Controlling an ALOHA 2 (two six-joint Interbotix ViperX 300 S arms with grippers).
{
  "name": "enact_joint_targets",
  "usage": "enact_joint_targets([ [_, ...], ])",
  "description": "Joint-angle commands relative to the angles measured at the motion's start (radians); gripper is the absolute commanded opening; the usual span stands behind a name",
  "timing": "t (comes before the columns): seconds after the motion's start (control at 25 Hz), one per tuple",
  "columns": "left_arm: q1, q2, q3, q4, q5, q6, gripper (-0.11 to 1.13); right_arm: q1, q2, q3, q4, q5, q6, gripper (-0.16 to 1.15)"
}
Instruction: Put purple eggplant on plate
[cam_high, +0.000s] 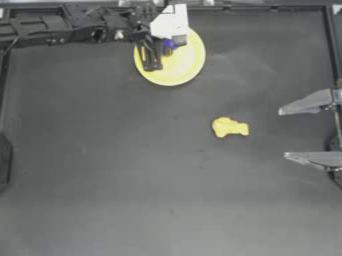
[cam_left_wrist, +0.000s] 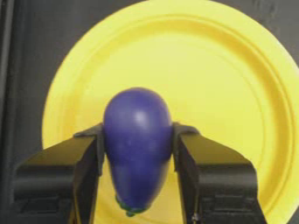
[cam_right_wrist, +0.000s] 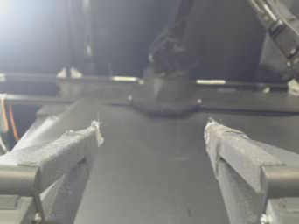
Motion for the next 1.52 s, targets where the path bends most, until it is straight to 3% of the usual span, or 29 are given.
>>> enact_joint_targets([
  [0.04,0.002,-0.026,-0.032,-0.002,0.003,0.008,0.33,0.002,0.009,-0.011,0.003,-0.008,0.0,1.01],
  [0.16,0.002,-0.02,-0.032,-0.003,0.008,0.006,0.36,0.002,0.009,-0.009,0.003,-0.008,0.0,1.01],
  [0.24,0.002,-0.02,-0.032,-0.003,0.008,0.006,0.46,0.002,0.008,-0.011,0.003,-0.008,0.0,1.01],
  [0.44,0.002,-0.012,-0.041,-0.02,0.009,0.003,0.94,0.002,0.003,-0.009,0.003,-0.008,0.0,1.01],
  [0.52,0.003,-0.009,-0.044,-0.035,0.015,0.005,1.07,0.0,0.0,-0.009,0.003,-0.008,0.0,1.01],
  [0.68,0.002,-0.009,-0.049,-0.037,0.026,0.005,1.0,0.002,0.0,-0.009,0.003,-0.008,0.0,1.01],
  [1.12,-0.002,-0.114,-0.04,-0.054,0.044,0.003,1.02,-0.003,0.0,-0.009,0.003,-0.008,0.0,1.01],
  [1.52,-0.072,-0.308,0.074,-0.092,0.043,0.005,1.02,-0.017,0.0,-0.009,0.003,-0.008,0.0,1.01],
])
